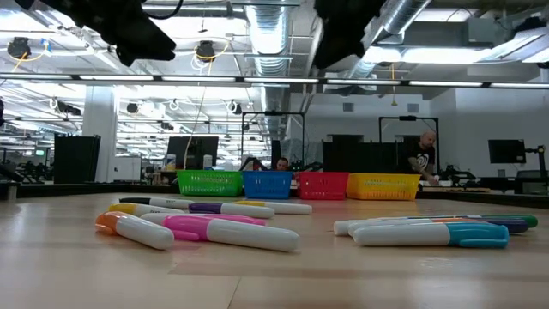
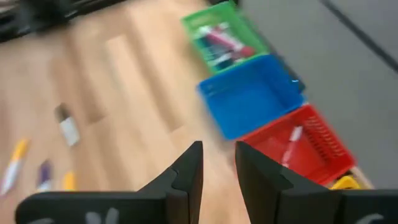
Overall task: Pick & Place Markers
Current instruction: Put the small green marker pen into the red bin
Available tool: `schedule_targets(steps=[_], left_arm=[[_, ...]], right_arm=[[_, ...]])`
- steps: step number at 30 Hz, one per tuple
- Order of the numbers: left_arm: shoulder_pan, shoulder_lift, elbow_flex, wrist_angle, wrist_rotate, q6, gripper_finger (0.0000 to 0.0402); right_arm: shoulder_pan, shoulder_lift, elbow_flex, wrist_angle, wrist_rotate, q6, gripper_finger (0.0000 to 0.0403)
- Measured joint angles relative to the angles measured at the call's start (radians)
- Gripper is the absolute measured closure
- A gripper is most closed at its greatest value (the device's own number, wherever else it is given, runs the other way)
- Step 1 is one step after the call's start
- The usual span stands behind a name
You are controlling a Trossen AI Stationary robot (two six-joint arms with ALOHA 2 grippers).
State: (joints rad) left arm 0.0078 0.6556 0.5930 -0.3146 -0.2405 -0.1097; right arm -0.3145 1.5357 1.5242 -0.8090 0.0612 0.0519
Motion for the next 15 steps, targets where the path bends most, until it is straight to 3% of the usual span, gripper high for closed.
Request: schedule_targets(steps=[7, 15], left_arm=[[-0.024, 0.029, 0.0, 0.001, 0.078, -0.002, 0.0239], [-0.122, 0.152, 0.0, 0.009, 0.165, -0.103, 0.0239]], right_arm=[[0.174, -0.028, -0.001, -0.186, -0.018, 0.075, 0.032], [0.401, 0.068, -0.016, -0.257, -0.009, 0.211, 0.032]])
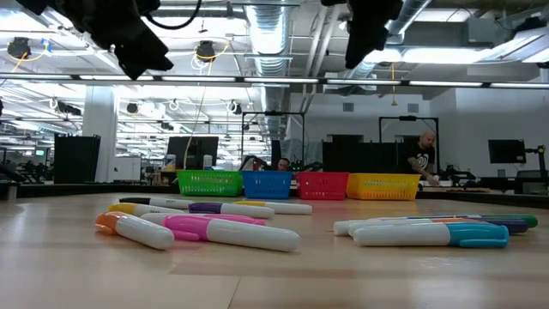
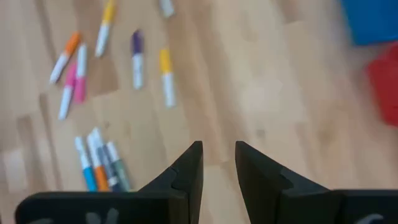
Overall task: Pick & Place Markers
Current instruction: Put the small green marker pen into the red bin
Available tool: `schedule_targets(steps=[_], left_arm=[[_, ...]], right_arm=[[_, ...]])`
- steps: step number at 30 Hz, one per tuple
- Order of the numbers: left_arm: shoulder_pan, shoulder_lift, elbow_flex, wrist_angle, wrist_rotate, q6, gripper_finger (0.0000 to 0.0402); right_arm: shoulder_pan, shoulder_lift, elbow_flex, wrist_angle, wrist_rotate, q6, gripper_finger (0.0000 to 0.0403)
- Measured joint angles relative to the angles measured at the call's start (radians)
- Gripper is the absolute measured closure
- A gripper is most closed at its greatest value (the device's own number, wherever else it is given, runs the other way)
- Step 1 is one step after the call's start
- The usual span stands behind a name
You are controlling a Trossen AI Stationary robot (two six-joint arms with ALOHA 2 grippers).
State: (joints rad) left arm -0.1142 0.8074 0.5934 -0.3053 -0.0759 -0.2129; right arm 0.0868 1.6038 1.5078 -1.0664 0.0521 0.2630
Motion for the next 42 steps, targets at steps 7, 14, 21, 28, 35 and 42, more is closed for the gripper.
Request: schedule_targets(steps=[7, 14, 21, 28, 35, 42], left_arm=[[-0.144, 0.126, 0.0, 0.094, 0.002, -0.094, 0.0239], [-0.278, 0.224, 0.0, 0.299, -0.052, -0.163, 0.0239], [-0.392, 0.307, 0.0, 0.437, -0.194, -0.262, 0.0239], [-0.47, 0.369, 0.0, 0.563, -0.292, -0.32, 0.0239], [-0.483, 0.411, 0.0, 0.59, -0.3, -0.347, 0.0239], [-0.483, 0.413, 0.0, 0.595, -0.299, -0.346, 0.0239]], right_arm=[[0.165, 0.148, 0.0, -0.014, 0.0, 0.044, 0.032], [0.265, 0.222, -0.005, -0.039, 0.007, 0.013, 0.032], [0.321, 0.102, -0.169, -0.009, 0.002, 0.031, 0.032], [0.353, -0.026, -0.391, 0.148, 0.053, 0.23, 0.032], [0.412, 0.03, -0.462, 0.242, 0.059, 0.261, 0.032], [0.443, 0.121, -0.462, 0.316, 0.051, 0.244, 0.032]])
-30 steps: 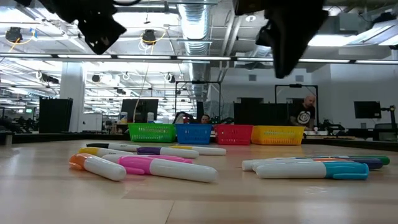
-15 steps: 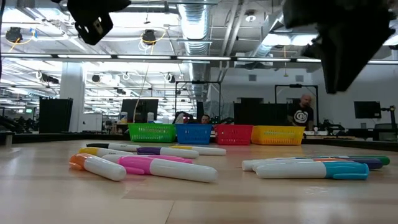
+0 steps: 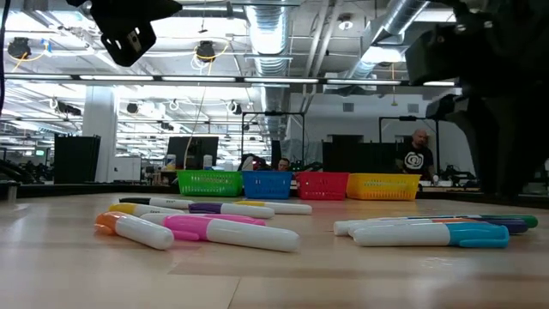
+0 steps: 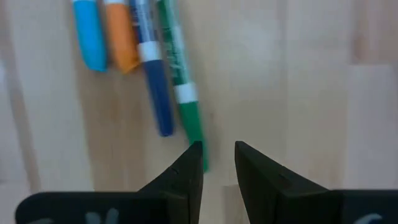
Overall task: Pick & Place Markers
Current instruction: Put the small green marker pen into the red bin
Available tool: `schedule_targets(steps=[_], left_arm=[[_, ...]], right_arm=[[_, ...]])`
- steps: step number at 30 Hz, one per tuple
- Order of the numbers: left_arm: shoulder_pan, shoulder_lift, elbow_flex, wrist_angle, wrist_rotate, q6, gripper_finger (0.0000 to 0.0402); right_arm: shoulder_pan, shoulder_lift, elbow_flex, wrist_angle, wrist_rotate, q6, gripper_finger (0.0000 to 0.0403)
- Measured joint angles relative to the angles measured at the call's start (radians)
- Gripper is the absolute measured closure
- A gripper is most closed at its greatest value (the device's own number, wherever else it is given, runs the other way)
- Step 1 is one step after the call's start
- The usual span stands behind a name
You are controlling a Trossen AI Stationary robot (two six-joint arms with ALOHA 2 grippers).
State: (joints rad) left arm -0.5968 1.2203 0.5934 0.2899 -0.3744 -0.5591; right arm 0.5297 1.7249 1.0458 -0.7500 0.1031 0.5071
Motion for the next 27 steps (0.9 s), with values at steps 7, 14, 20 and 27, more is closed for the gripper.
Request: schedule_targets(steps=[7, 14, 20, 27], left_arm=[[0.0, -0.001, 0.0, 0.0, 0.0, 0.004, 0.0239], [0.0, -0.002, 0.0, -0.001, 0.0, 0.004, 0.0239], [0.0, -0.002, 0.0, -0.001, 0.0, 0.004, 0.0239], [0.0, -0.002, 0.0, -0.001, 0.0, 0.004, 0.0239]], right_arm=[[0.029, 0.017, 0.001, 0.045, 0.001, -0.018, 0.032], [0.025, 0.017, -0.009, 0.064, 0.007, -0.057, 0.032], [0.016, 0.017, -0.048, 0.108, 0.008, -0.071, 0.032], [0.011, 0.017, -0.083, 0.119, 0.007, -0.072, 0.032]])
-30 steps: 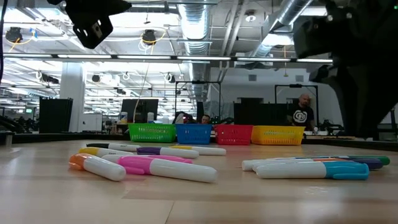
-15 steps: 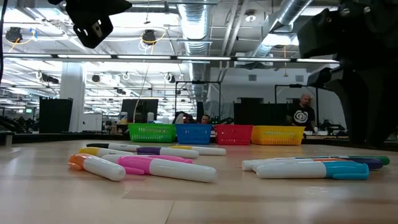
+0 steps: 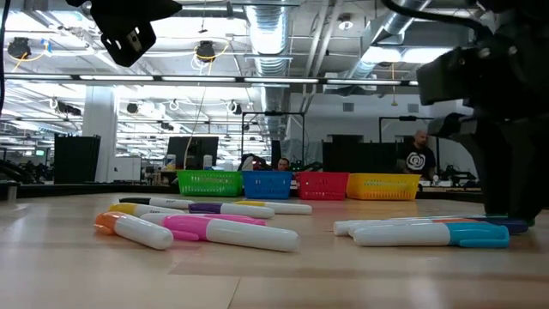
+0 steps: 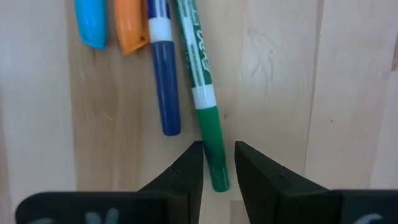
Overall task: Pick & Place Markers
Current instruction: Put the small green marker pen into the red bin
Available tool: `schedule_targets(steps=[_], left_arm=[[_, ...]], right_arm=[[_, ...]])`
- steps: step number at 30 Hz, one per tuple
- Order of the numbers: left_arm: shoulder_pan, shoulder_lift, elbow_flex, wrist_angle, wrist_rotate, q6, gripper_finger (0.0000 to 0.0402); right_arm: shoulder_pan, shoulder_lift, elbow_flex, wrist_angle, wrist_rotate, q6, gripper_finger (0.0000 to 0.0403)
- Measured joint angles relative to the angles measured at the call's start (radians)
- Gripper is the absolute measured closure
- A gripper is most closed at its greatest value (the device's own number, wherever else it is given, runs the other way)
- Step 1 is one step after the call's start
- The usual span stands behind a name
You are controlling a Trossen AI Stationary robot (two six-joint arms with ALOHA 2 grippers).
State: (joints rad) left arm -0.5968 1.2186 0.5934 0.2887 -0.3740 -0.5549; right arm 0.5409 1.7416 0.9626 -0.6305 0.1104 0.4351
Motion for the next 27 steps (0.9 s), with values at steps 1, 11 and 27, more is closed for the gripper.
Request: schedule_targets(steps=[1, 11, 27], left_arm=[[0.0, 0.0, 0.0, 0.0, 0.0, 0.0, 0.0239], [0.0, 0.0, 0.0, -0.003, 0.0, 0.0, 0.0239], [0.0, -0.001, 0.0, -0.004, 0.001, 0.0, 0.0239]], right_arm=[[0.0, 0.0, -0.006, 0.001, 0.0, 0.0, 0.032], [-0.061, -0.005, -0.057, 0.062, -0.009, -0.007, 0.0332], [-0.136, -0.007, 0.018, 0.043, 0.025, 0.045, 0.0388]])
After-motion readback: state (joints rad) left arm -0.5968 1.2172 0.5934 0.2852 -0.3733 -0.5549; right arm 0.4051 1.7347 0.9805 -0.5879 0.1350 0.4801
